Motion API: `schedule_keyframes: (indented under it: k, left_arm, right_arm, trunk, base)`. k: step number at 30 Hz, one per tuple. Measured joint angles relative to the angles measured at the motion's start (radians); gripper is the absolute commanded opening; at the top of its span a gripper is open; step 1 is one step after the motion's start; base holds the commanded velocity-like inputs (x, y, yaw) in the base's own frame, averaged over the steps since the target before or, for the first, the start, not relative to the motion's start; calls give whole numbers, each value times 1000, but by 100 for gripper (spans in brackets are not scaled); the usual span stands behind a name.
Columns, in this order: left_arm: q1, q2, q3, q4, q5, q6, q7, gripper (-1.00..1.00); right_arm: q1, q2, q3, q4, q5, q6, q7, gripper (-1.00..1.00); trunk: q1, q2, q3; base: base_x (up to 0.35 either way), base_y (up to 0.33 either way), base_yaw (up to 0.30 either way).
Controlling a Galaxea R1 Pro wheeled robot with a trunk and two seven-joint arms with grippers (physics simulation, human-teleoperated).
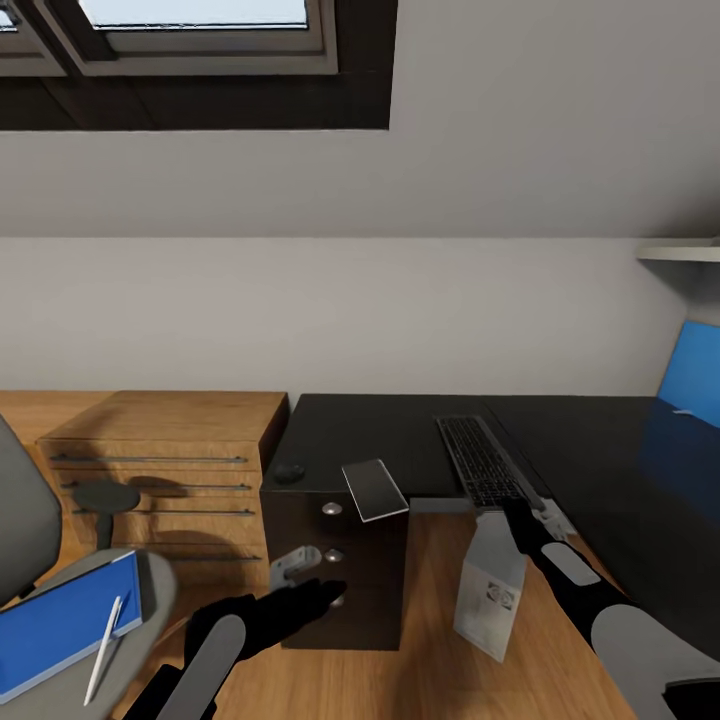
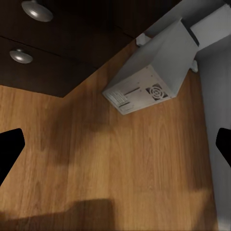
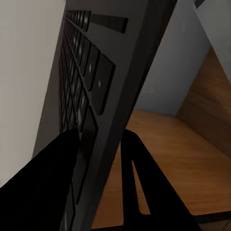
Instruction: In the bedroom, organize the workspace by keeping the computer under the desk, ensuring the monitor is on the desk, placing the keyboard on the desk next to the monitor, placing the mouse on the desk next to the keyboard, moving the folder from the swivel chair onto the desk next to the mouse, stacking the notebook on top of the folder with the pen on top of the notebook, and positioning the swivel chair next to the desk.
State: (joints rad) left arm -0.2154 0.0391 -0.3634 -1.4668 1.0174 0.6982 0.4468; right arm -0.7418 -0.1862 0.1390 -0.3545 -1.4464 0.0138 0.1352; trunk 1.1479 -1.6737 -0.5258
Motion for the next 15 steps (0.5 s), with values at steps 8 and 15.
schedule_keyframes:
  k: [8, 15]
  left_arm:
    - [0, -1, 0, 1, -1, -1, 1, 100]
    - [0, 0, 1, 12, -7, -7, 11, 100]
  right_arm:
    - [0, -1, 2, -48, -1, -2, 3, -100]
    - [0, -4, 3, -52, 3, -3, 34, -100]
  trunk:
    - [-31, 56, 25]
    - [-58, 105, 47]
  base:
    - [0, 0, 0]
    - [0, 0, 0]
